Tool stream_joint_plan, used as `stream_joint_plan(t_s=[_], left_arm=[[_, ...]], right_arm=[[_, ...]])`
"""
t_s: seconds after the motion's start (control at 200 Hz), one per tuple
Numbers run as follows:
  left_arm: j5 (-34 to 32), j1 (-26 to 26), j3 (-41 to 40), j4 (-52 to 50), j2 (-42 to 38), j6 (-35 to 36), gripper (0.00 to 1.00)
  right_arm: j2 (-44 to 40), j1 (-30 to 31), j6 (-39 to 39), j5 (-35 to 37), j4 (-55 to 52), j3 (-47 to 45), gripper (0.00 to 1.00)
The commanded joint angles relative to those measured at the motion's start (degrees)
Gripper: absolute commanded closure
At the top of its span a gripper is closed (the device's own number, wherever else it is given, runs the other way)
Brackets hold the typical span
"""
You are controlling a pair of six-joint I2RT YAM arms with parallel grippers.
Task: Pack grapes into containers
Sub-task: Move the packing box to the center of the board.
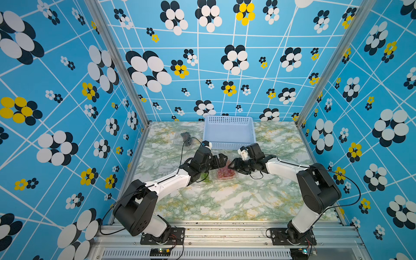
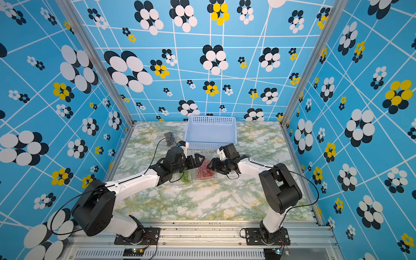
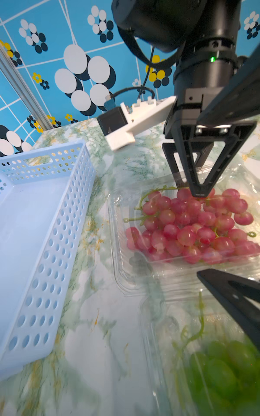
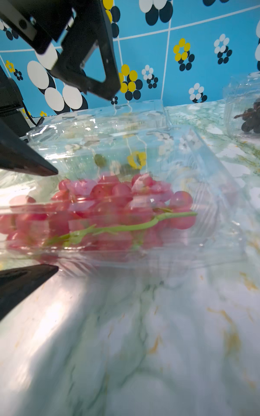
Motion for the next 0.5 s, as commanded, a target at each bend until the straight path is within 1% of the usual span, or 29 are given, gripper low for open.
stream_joint_plan(t_s=[0.0, 0.15, 0.245, 0.375, 0.495], left_arm=[[-1.2, 1.1, -1.7, -3.1, -3.4, 2.2, 0.0], [-1.8, 2.1, -2.8, -4.7, -6.2, 2.9, 0.0], [-2.0, 2.8, -3.6, -4.8, -7.1, 2.4, 0.0], [-1.5, 3.4, -3.6, -3.6, -6.0, 0.5, 0.0], [-1.0, 2.8, -1.8, -1.3, -3.3, -0.7, 0.01]], right_arm=[[3.0, 2.4, 2.0, 2.1, 0.7, 3.3, 0.38], [6.8, 5.5, 3.6, 3.2, 0.5, 8.5, 0.38], [9.1, 6.3, 4.2, 3.4, 0.2, 11.6, 0.37], [10.1, 6.3, 4.2, 3.6, -0.3, 13.3, 0.36], [8.6, 6.2, 2.8, 4.9, -1.8, 12.5, 0.33]])
